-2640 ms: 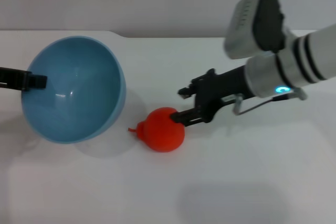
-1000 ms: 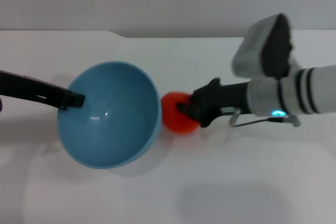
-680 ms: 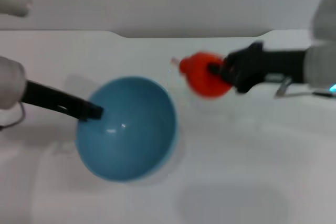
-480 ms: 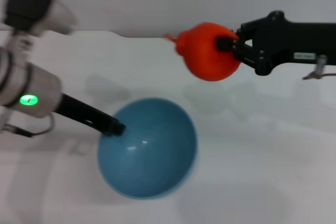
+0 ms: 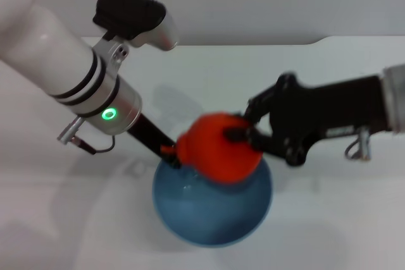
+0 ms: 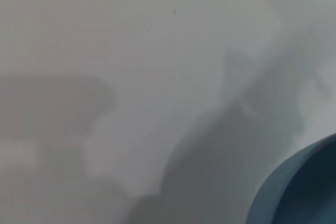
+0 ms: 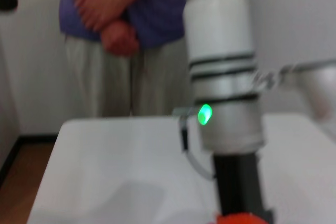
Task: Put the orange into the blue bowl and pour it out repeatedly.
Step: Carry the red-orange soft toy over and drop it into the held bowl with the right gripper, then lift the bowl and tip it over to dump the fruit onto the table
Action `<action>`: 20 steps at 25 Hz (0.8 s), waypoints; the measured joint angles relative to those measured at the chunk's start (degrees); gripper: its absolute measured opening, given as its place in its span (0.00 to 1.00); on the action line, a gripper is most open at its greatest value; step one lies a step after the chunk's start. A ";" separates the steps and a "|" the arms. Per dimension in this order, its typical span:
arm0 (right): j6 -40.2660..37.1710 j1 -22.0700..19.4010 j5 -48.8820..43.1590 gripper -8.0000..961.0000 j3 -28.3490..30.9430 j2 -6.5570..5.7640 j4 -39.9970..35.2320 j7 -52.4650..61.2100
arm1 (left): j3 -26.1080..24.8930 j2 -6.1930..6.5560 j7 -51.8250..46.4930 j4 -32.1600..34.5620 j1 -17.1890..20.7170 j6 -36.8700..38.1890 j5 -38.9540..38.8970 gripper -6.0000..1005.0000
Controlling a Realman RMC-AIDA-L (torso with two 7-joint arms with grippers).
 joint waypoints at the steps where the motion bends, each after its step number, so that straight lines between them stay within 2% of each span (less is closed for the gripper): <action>1: 0.17 0.16 -1.15 0.06 -1.17 0.02 0.49 0.14 | 0.01 -0.02 -0.23 0.00 -0.44 -0.02 -0.13 0.01; 6: 1.83 0.55 -3.89 0.07 -4.34 0.10 2.09 1.20 | -0.18 -0.02 -0.66 0.15 -1.81 -0.05 -0.38 0.01; 12: 1.73 -0.13 -4.33 0.27 -2.13 0.11 1.20 2.76 | -0.70 0.07 -0.68 0.18 -2.07 -0.09 -0.29 0.01; 17: 2.05 -1.01 -4.10 0.51 2.43 0.20 -0.97 4.08 | -0.39 0.14 -0.67 0.29 -2.03 -1.75 -0.07 0.01; 20: 2.19 -1.19 -4.04 0.54 7.67 0.17 -1.30 8.27 | -0.53 0.30 -0.35 0.68 -1.55 -4.24 1.30 0.01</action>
